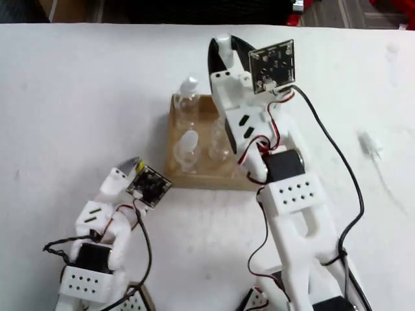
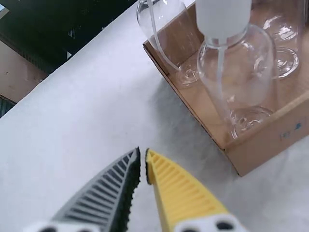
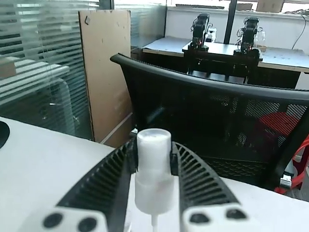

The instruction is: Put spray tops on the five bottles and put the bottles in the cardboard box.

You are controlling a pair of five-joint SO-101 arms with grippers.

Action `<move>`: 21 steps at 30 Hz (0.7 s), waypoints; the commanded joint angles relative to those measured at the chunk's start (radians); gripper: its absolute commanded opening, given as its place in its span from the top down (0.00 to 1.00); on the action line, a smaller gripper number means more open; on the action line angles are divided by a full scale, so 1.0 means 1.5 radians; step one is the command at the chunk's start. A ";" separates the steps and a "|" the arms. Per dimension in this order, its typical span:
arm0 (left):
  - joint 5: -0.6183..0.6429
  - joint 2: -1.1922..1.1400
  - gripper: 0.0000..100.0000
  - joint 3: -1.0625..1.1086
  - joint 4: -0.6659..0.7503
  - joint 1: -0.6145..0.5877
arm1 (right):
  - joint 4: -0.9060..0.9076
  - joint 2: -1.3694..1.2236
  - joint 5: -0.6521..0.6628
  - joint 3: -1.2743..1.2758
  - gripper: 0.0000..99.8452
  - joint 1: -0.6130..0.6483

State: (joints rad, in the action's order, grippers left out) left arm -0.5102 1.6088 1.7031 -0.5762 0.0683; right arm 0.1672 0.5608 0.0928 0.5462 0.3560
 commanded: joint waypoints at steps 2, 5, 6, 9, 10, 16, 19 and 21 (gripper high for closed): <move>-0.005 -0.004 0.98 -0.003 0.010 0.006 | -0.022 -0.007 0.039 -0.003 0.98 -0.003; -0.005 -0.004 0.98 -0.003 0.010 0.006 | -0.018 -0.006 0.048 -0.003 0.98 -0.002; -0.005 -0.004 0.98 -0.003 0.010 0.006 | -0.017 -0.006 0.049 -0.003 0.98 -0.002; -0.005 -0.004 0.98 -0.003 0.010 0.006 | -0.012 -0.006 0.049 0.012 0.98 -0.001; -0.005 -0.004 0.98 -0.003 0.010 0.006 | -0.012 -0.006 0.049 0.024 0.98 0.004; -0.005 -0.004 0.98 -0.003 0.010 0.005 | -0.014 -0.006 0.045 0.074 0.98 -0.001; -0.005 -0.004 0.98 -0.003 0.010 0.005 | -0.014 -0.004 0.045 0.091 0.98 0.002; -0.005 -0.004 0.98 -0.003 0.010 0.005 | -0.015 0.008 0.045 0.105 0.98 0.005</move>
State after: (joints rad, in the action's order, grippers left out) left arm -0.5102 1.6088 1.7031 -0.5762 0.0683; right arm 0.1580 0.5485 0.1527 0.6981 0.3575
